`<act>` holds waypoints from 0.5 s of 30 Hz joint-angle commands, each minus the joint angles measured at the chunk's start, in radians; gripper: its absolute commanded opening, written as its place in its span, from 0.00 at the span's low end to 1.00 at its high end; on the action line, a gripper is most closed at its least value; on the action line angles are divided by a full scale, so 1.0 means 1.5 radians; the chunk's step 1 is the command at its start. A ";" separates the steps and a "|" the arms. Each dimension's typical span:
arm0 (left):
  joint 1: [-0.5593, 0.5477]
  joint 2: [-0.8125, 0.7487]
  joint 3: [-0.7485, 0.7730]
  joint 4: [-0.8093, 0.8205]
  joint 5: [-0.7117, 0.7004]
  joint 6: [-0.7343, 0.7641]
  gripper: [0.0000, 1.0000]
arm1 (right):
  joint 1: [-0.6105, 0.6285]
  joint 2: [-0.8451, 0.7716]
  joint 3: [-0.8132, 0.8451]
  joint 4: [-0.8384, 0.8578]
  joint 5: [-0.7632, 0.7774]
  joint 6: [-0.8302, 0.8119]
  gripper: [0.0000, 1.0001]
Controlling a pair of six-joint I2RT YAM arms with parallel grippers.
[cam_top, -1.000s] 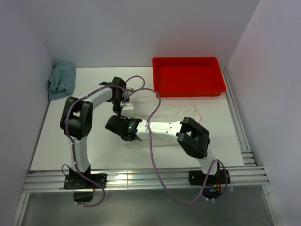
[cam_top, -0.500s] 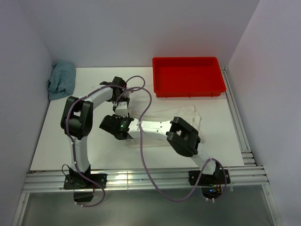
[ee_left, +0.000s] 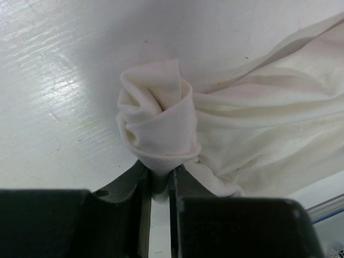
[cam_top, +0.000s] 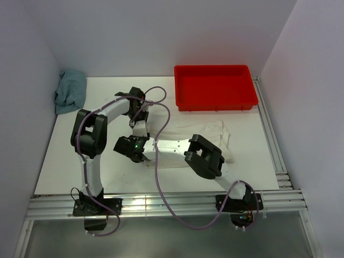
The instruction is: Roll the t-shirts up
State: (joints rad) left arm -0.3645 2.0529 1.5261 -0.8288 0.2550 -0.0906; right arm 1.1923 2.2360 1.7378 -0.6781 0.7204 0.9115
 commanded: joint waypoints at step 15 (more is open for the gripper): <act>-0.002 0.032 0.049 0.011 -0.028 0.004 0.30 | 0.042 0.011 -0.037 -0.070 -0.058 0.083 0.49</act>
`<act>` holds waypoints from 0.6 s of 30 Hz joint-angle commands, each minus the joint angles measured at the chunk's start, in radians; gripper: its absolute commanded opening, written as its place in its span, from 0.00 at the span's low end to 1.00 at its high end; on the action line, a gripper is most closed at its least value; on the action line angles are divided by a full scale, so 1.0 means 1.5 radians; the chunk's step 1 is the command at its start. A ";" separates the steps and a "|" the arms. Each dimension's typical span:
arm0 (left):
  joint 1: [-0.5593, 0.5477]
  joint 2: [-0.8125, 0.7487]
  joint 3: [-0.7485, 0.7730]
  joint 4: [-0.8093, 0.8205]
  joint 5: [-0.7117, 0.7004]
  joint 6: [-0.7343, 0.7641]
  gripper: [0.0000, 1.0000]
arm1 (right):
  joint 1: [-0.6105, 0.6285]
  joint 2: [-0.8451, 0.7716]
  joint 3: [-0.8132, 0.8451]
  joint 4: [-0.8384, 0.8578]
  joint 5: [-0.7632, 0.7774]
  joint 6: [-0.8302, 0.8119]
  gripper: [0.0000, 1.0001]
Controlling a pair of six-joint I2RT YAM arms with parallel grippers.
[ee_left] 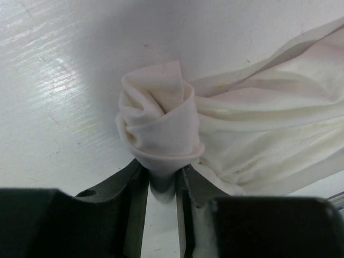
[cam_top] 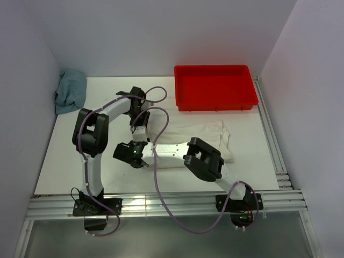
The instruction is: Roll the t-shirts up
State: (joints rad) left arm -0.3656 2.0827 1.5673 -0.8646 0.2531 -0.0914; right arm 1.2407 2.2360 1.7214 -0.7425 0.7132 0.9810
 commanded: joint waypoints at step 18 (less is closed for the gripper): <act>0.013 -0.008 0.054 0.046 0.051 0.011 0.65 | -0.007 -0.166 -0.313 0.251 -0.186 0.110 0.27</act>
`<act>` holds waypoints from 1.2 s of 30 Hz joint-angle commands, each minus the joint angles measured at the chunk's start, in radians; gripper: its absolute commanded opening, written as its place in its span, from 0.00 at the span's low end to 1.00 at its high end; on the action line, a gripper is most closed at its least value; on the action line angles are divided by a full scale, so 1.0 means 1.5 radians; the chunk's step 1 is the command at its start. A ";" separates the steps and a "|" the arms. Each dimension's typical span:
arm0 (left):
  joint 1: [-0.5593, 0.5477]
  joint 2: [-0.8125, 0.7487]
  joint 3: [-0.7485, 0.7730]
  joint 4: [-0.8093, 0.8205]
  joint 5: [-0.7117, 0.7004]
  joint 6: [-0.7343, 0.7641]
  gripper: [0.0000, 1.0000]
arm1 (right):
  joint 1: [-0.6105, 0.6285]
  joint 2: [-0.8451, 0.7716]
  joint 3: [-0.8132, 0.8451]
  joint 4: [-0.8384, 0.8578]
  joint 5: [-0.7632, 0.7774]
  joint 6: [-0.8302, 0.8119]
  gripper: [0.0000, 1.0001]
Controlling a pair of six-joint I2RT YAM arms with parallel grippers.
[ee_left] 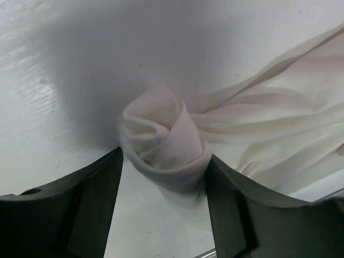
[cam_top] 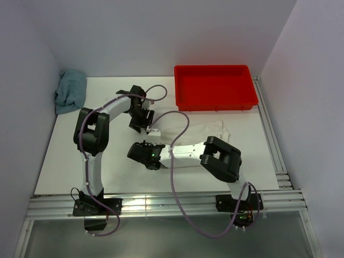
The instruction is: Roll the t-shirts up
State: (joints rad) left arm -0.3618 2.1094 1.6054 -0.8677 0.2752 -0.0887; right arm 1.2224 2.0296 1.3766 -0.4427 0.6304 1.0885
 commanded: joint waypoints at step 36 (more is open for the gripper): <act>0.116 -0.058 -0.241 0.260 0.403 0.098 0.85 | -0.136 0.105 -0.653 1.272 -0.415 0.389 0.23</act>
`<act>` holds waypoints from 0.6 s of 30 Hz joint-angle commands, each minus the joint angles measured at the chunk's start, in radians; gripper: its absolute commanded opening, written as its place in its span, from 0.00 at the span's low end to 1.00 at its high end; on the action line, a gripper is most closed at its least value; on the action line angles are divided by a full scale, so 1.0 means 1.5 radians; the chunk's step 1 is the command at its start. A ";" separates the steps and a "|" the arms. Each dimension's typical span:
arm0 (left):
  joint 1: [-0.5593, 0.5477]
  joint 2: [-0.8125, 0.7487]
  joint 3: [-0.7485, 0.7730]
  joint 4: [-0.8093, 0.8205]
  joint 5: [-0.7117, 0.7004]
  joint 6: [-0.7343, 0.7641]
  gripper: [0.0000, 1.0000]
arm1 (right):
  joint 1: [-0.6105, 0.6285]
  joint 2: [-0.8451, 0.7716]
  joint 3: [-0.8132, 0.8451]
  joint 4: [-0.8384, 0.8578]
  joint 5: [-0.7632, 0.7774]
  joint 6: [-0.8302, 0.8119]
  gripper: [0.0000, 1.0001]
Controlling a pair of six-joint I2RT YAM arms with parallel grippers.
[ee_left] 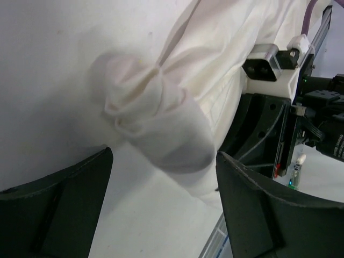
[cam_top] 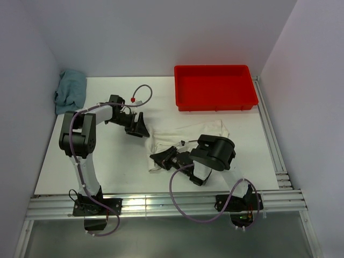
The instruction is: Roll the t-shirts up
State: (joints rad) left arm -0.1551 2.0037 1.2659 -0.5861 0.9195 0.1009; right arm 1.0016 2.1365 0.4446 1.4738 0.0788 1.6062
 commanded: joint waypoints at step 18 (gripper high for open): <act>-0.082 -0.007 0.062 -0.006 -0.307 -0.103 0.00 | 0.015 -0.143 0.047 -0.385 -0.008 -0.116 0.46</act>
State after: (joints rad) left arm -0.2607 2.0251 1.3178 -0.5716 0.6823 -0.0700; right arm 1.0016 2.0140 0.4728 1.2831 0.0681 1.5639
